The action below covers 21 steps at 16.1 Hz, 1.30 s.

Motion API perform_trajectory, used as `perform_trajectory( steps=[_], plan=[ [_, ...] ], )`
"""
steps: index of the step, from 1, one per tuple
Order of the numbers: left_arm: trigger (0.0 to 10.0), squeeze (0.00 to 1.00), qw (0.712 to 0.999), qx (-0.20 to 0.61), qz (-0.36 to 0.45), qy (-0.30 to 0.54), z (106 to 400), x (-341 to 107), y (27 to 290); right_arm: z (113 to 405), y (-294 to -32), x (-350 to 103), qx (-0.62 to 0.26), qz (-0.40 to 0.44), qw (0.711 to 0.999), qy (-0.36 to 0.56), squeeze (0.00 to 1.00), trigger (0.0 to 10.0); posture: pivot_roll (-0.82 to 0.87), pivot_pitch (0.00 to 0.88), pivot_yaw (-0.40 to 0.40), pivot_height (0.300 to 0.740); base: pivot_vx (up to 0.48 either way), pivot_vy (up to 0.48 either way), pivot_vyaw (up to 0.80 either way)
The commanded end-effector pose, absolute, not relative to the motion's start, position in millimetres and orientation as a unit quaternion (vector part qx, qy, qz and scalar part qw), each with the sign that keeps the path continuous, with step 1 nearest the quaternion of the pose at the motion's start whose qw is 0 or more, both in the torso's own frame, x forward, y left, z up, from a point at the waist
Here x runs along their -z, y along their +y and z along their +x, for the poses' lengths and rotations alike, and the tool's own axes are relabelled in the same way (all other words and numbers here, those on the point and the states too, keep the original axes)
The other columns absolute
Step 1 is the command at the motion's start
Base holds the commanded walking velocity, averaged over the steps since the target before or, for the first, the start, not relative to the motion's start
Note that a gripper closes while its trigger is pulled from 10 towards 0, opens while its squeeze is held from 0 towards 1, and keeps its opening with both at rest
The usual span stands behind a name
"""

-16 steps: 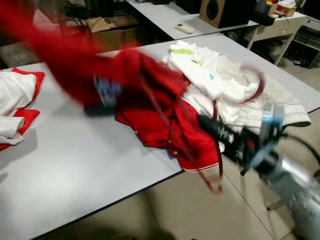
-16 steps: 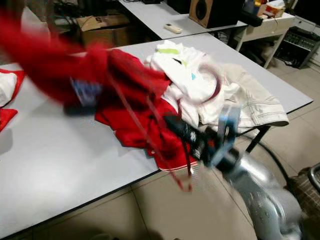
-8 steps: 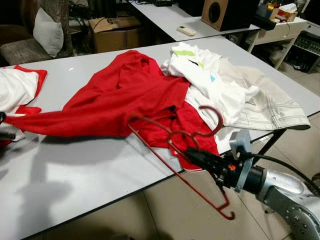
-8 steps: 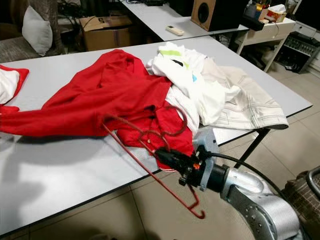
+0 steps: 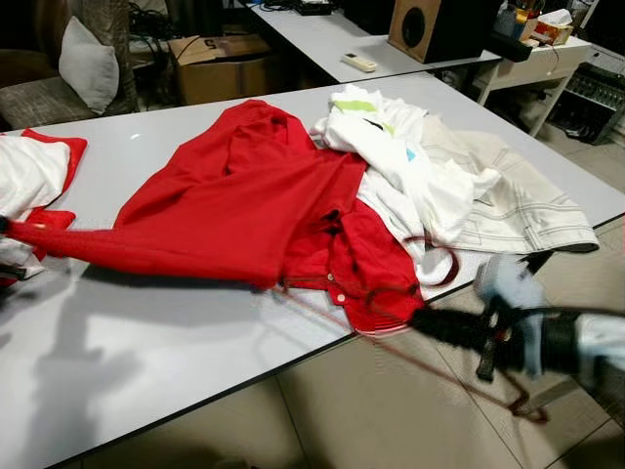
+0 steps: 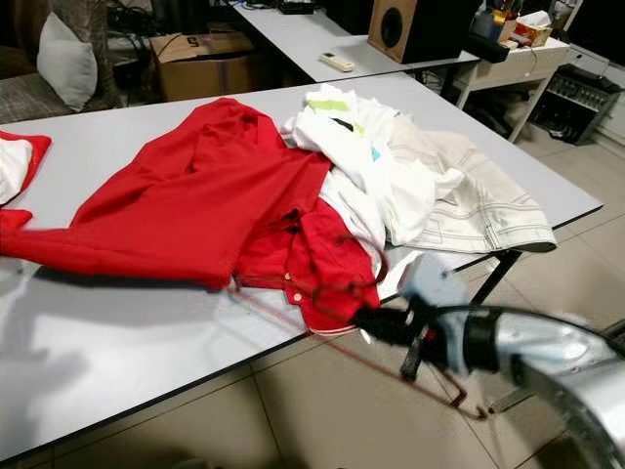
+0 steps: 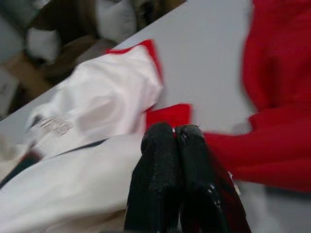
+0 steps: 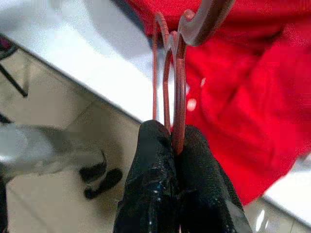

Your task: Hang hanger

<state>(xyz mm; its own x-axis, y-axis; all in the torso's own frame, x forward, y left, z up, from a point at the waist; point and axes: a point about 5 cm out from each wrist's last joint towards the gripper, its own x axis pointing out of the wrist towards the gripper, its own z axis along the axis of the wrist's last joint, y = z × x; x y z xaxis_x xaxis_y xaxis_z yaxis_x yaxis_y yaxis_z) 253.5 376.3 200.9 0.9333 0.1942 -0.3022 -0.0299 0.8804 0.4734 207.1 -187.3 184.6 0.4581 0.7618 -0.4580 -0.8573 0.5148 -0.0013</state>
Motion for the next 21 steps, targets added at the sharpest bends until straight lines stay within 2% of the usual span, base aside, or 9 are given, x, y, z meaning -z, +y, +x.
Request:
perform_trajectory(
  steps=[1,4,7,8,10,14,17,18,21],
  plan=[
    [10.0,1.00,0.959,0.002,0.241,0.151,259.5,-209.0,359.6,209.7,-188.2,-195.2,-0.473,-0.120,0.854,0.181,0.00,10.0,-0.02,0.000,-0.030,0.740,0.000,0.000,0.00],
    [10.0,1.00,0.936,0.155,0.284,0.139,258.9,-236.6,328.0,215.8,-177.4,-197.3,-0.477,-0.063,0.866,0.134,0.00,10.0,-0.02,0.000,-0.041,0.740,0.000,0.000,0.00],
    [10.0,1.00,0.907,0.214,0.327,0.159,256.1,-249.0,315.0,218.5,-167.4,-196.4,-0.484,-0.018,0.869,0.106,0.00,10.0,-0.02,0.000,-0.041,0.740,0.000,0.000,0.00],
    [10.0,1.00,0.904,0.270,0.306,0.128,257.9,-255.7,294.0,218.2,-164.0,-193.5,-0.488,-0.008,0.866,0.107,0.00,10.0,-0.02,0.000,-0.044,0.740,0.000,0.000,0.00],
    [10.0,1.00,0.901,0.330,0.264,0.095,265.4,-248.3,263.4,218.0,-162.3,-191.3,-0.490,0.001,0.865,0.107,0.00,10.0,-0.02,0.000,-0.044,0.740,0.000,0.000,0.00],
    [10.0,1.00,0.906,0.355,0.217,0.076,296.1,-199.6,212.0,218.2,-162.3,-192.0,-0.489,0.008,0.866,0.102,0.00,10.0,-0.04,0.000,-0.036,0.740,0.000,0.000,0.00],
    [10.0,0.97,0.908,0.346,0.216,0.097,300.2,-183.0,205.6,217.3,-162.2,-194.0,-0.490,0.008,0.866,0.099,0.00,10.0,-0.05,0.000,-0.030,0.740,0.000,0.000,0.00],
    [10.0,0.00,0.907,0.345,0.217,0.103,300.0,-179.9,205.1,217.0,-162.2,-194.6,-0.490,0.007,0.866,0.098,0.00,10.0,-0.05,0.000,-0.030,0.740,0.000,0.000,0.00],
    [10.0,0.00,0.909,0.309,0.259,0.109,305.9,-173.7,213.8,217.4,-162.8,-195.7,-0.491,0.007,0.866,0.097,0.00,10.0,-0.05,0.000,-0.031,0.740,0.000,0.000,0.00]
  ],
)
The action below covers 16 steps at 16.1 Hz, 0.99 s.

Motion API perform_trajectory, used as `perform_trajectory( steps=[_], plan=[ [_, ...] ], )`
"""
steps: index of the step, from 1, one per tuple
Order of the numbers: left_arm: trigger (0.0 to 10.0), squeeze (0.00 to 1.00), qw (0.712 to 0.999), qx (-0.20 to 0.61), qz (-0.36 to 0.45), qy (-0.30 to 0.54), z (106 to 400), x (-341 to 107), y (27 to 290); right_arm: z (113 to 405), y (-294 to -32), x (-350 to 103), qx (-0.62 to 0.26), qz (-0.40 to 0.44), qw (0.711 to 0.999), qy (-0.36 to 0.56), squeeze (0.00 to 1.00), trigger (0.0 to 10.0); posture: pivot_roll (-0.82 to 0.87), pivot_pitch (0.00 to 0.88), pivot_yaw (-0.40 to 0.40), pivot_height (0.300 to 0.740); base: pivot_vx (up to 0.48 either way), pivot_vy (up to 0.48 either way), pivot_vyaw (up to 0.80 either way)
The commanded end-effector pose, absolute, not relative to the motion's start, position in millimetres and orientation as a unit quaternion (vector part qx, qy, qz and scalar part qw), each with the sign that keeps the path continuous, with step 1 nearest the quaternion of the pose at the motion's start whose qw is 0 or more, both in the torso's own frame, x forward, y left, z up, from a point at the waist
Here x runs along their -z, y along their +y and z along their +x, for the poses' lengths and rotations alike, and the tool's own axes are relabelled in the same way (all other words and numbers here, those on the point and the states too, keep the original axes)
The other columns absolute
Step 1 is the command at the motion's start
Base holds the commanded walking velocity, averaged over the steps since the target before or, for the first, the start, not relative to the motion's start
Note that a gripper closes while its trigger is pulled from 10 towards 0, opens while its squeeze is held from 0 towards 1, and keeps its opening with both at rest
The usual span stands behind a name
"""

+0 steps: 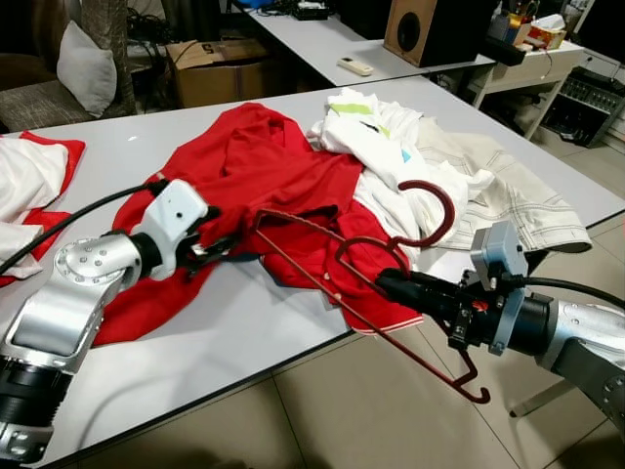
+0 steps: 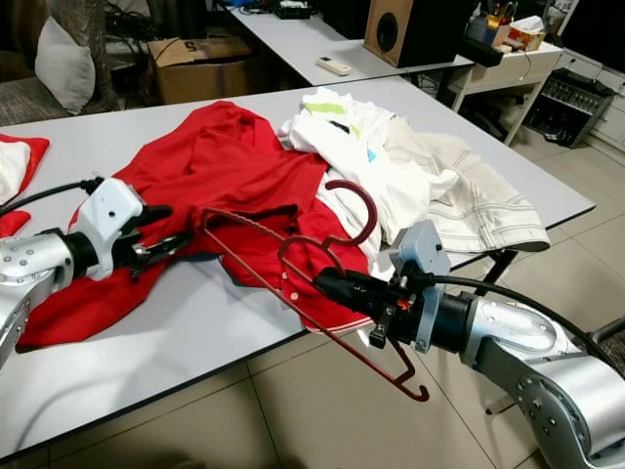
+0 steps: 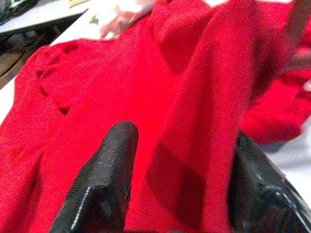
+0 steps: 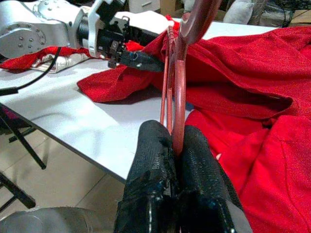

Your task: Hang hanger

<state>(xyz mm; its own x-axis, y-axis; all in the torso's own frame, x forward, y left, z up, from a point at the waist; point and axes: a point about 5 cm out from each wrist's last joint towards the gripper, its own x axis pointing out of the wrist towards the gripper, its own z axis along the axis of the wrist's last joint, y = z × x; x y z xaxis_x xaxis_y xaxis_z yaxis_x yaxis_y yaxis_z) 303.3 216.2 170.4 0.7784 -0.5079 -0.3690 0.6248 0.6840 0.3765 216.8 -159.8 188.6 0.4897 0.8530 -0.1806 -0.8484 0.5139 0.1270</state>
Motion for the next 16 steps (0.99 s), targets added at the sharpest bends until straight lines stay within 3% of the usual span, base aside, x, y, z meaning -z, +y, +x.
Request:
perform_trajectory(
  steps=[1,2,3,4,16],
  plan=[
    [10.0,0.00,0.910,0.305,0.260,0.108,306.3,-175.1,216.9,217.6,-162.9,-196.0,-0.492,0.007,0.865,0.096,0.00,10.0,-0.05,0.000,-0.032,0.740,0.000,0.000,0.00],
    [8.9,0.00,0.912,0.301,0.258,0.104,306.6,-177.9,219.5,217.6,-162.8,-196.6,-0.493,0.007,0.865,0.095,0.00,10.0,-0.05,0.000,-0.034,0.740,0.000,0.000,0.00],
    [8.9,0.00,0.913,0.301,0.257,0.102,306.7,-178.9,220.3,217.6,-162.7,-196.7,-0.494,0.007,0.864,0.095,0.00,10.0,-0.05,0.000,-0.034,0.740,0.000,0.000,0.00],
    [0.0,0.00,0.914,0.303,0.252,0.094,307.6,-179.4,218.6,217.9,-162.9,-197.0,-0.495,0.007,0.863,0.095,0.00,10.0,-0.04,0.000,-0.038,0.740,0.000,0.000,0.00],
    [0.0,0.00,0.912,0.339,0.223,0.056,308.4,-187.4,211.8,217.7,-164.6,-194.9,-0.489,0.008,0.866,0.102,0.00,10.0,-0.05,0.000,-0.032,0.740,0.000,0.000,0.00]
  ],
)
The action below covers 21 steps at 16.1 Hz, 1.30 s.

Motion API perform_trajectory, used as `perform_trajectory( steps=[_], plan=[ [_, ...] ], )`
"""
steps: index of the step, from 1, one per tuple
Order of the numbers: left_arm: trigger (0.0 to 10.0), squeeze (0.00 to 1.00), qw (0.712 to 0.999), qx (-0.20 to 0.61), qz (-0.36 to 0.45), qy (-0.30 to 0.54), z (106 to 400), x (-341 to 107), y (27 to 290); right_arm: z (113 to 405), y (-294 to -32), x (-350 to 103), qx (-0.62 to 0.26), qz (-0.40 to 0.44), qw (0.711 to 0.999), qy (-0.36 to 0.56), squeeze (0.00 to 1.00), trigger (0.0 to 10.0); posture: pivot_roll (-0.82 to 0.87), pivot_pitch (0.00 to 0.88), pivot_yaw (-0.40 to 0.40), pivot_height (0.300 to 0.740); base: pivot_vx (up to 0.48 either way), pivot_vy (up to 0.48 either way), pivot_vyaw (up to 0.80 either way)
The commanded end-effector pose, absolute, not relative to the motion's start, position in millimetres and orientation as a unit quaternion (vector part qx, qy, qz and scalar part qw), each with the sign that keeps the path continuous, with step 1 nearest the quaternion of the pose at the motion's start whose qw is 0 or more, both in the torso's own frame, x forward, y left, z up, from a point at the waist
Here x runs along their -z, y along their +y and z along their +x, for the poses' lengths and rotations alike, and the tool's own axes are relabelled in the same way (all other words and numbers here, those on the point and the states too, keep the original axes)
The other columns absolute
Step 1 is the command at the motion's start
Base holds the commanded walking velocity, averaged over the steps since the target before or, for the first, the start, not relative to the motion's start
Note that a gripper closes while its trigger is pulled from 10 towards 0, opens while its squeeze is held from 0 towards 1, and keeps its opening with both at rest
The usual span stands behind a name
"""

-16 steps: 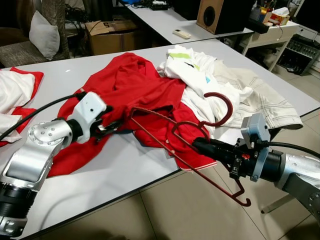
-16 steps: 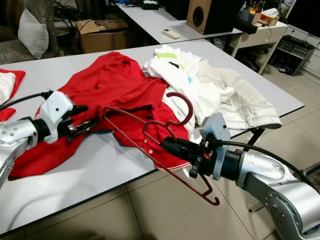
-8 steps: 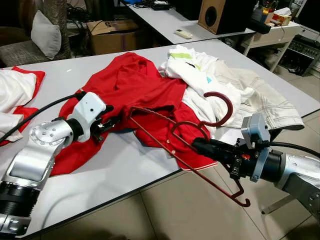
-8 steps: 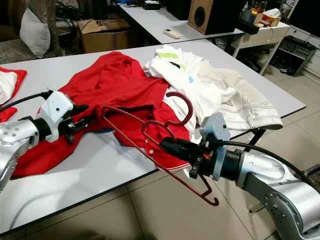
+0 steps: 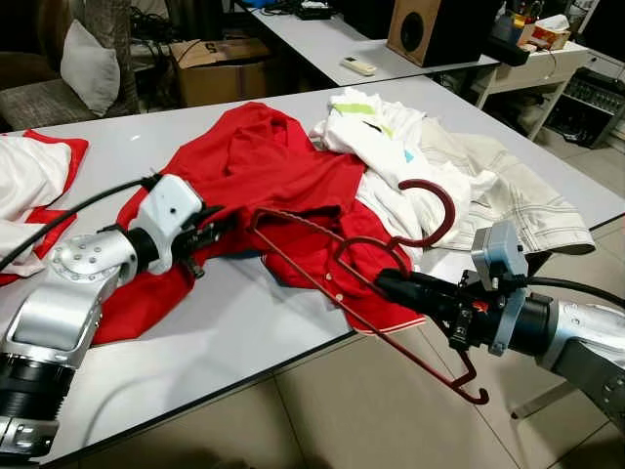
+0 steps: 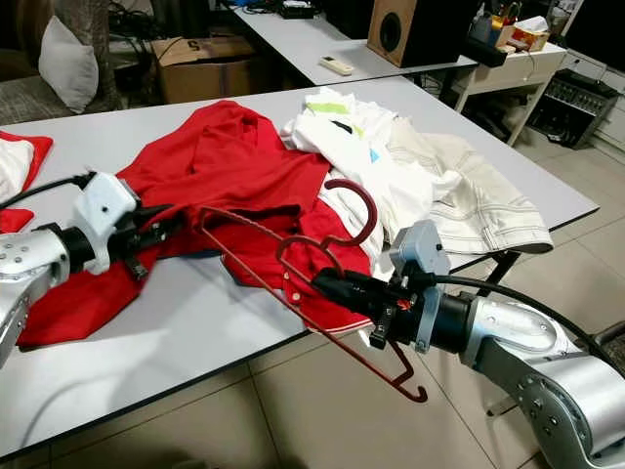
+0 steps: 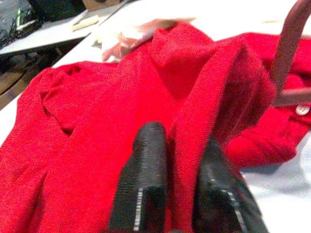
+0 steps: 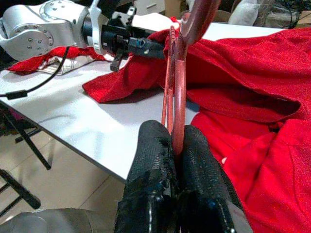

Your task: Hang hanger

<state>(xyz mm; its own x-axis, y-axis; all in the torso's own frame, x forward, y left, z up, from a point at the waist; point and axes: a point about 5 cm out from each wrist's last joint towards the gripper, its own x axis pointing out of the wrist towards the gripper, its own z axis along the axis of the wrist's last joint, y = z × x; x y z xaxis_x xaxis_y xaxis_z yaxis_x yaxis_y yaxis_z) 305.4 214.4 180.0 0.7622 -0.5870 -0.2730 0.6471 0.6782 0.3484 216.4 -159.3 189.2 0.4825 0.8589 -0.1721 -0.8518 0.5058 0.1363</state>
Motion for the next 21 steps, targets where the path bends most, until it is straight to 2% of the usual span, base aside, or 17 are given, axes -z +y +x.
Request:
perform_trajectory(
  steps=[1,2,6,10,13,18,21],
  plan=[
    [0.0,0.00,0.912,0.352,0.209,0.035,307.0,-192.8,210.1,218.5,-166.1,-192.8,-0.482,0.011,0.870,0.106,0.00,10.0,-0.05,0.000,-0.030,0.740,0.000,0.000,0.00],
    [0.0,0.00,0.908,0.377,0.181,0.006,302.7,-200.8,208.7,219.7,-169.3,-188.2,-0.467,0.015,0.876,0.116,0.00,10.0,-0.05,0.000,-0.029,0.740,0.000,0.000,0.00],
    [0.0,0.00,0.903,0.408,0.136,-0.007,294.2,-210.5,213.0,221.8,-178.8,-178.2,-0.439,0.040,0.889,0.127,0.00,10.0,-0.05,0.000,-0.031,0.740,0.000,0.000,0.00],
    [0.0,0.00,0.897,0.425,0.120,-0.009,291.0,-214.0,213.2,221.3,-187.0,-173.4,-0.425,0.048,0.894,0.133,0.00,10.0,-0.05,0.000,-0.029,0.740,0.000,0.000,0.00],
    [0.0,0.00,0.887,0.446,0.117,0.014,284.7,-214.0,215.4,224.9,-191.3,-173.4,-0.425,0.102,0.892,0.113,0.00,10.0,-0.05,0.000,-0.032,0.740,0.000,0.000,0.00],
    [0.0,0.00,0.883,0.459,0.096,-0.013,279.6,-230.1,211.8,248.0,-182.5,-146.1,-0.427,0.189,0.871,0.152,0.00,10.0,-0.03,0.000,-0.046,0.740,0.000,0.000,0.00],
    [0.0,0.00,0.879,0.469,0.084,-0.022,275.0,-240.4,209.6,265.3,-179.9,-143.7,-0.395,0.223,0.879,0.145,0.00,10.0,-0.03,0.000,-0.053,0.740,0.000,0.000,0.00]
  ],
)
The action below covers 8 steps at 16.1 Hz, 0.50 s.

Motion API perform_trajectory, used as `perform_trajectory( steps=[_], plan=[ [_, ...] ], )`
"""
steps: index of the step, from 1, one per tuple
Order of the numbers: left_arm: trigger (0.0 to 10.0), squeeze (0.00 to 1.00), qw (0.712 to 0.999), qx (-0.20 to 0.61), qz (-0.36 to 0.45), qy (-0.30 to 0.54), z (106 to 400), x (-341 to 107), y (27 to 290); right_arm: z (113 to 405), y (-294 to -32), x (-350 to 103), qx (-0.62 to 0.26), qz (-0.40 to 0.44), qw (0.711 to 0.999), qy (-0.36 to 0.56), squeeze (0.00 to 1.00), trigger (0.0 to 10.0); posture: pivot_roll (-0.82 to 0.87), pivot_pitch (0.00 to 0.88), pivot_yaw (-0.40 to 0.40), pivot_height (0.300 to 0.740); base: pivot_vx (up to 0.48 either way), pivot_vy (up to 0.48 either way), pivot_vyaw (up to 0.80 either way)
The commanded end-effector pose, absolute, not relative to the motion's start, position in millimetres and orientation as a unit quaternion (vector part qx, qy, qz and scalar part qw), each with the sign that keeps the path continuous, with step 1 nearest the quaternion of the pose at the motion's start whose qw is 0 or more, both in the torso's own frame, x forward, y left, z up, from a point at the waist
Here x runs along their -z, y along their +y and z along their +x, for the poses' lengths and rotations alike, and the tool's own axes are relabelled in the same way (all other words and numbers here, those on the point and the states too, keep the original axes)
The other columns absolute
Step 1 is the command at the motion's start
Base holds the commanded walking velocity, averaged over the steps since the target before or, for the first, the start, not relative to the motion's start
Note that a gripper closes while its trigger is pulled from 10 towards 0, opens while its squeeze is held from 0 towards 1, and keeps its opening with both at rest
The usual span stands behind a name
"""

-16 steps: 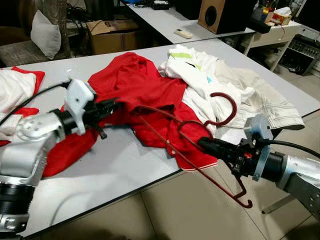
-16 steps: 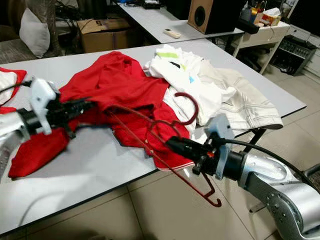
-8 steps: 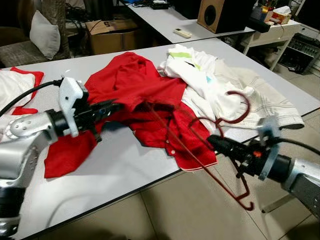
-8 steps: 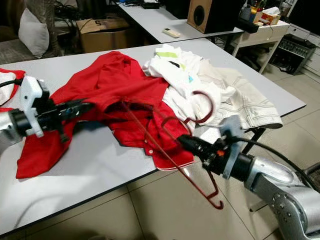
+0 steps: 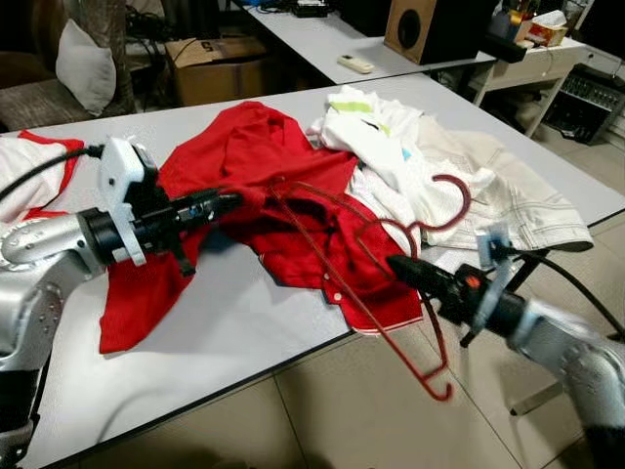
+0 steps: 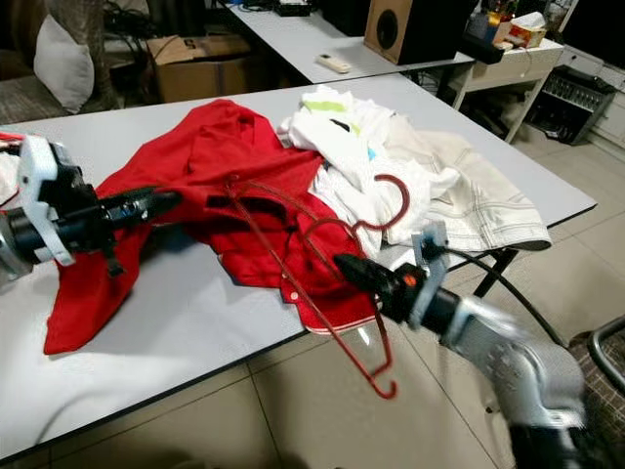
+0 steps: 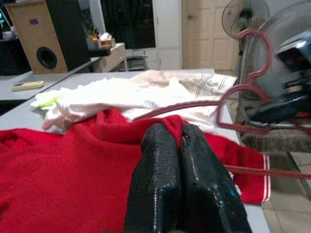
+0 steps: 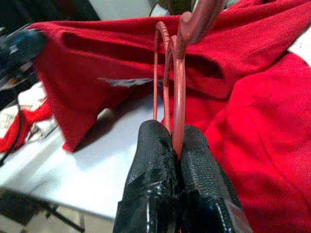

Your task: Hang hanger

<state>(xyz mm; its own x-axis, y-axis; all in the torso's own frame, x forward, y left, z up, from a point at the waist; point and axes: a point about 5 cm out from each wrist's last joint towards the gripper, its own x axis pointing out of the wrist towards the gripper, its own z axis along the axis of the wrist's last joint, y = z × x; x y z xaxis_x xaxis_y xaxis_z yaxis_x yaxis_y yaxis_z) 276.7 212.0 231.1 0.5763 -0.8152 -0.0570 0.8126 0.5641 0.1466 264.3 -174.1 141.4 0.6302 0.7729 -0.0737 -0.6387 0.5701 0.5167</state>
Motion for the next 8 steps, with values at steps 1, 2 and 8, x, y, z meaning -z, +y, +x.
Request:
perform_trajectory(
  steps=[1,2,8],
  plan=[
    [0.0,0.00,0.883,0.460,0.093,-0.022,274.2,-241.5,212.4,271.9,-181.5,-144.3,-0.371,0.251,0.882,0.146,0.00,10.0,-0.02,0.000,-0.058,0.740,0.000,0.000,0.00],
    [0.0,0.00,0.886,0.454,0.096,-0.022,273.6,-242.1,215.1,274.5,-183.6,-145.6,-0.360,0.265,0.883,0.140,0.00,10.0,-0.02,0.000,-0.058,0.740,0.000,0.000,0.00],
    [0.0,0.00,0.919,0.371,0.129,-0.030,290.4,-238.2,221.1,251.2,-198.1,-160.7,-0.416,0.239,0.873,0.090,0.00,10.0,-0.03,0.000,-0.060,0.740,0.000,0.000,0.00]
  ],
)
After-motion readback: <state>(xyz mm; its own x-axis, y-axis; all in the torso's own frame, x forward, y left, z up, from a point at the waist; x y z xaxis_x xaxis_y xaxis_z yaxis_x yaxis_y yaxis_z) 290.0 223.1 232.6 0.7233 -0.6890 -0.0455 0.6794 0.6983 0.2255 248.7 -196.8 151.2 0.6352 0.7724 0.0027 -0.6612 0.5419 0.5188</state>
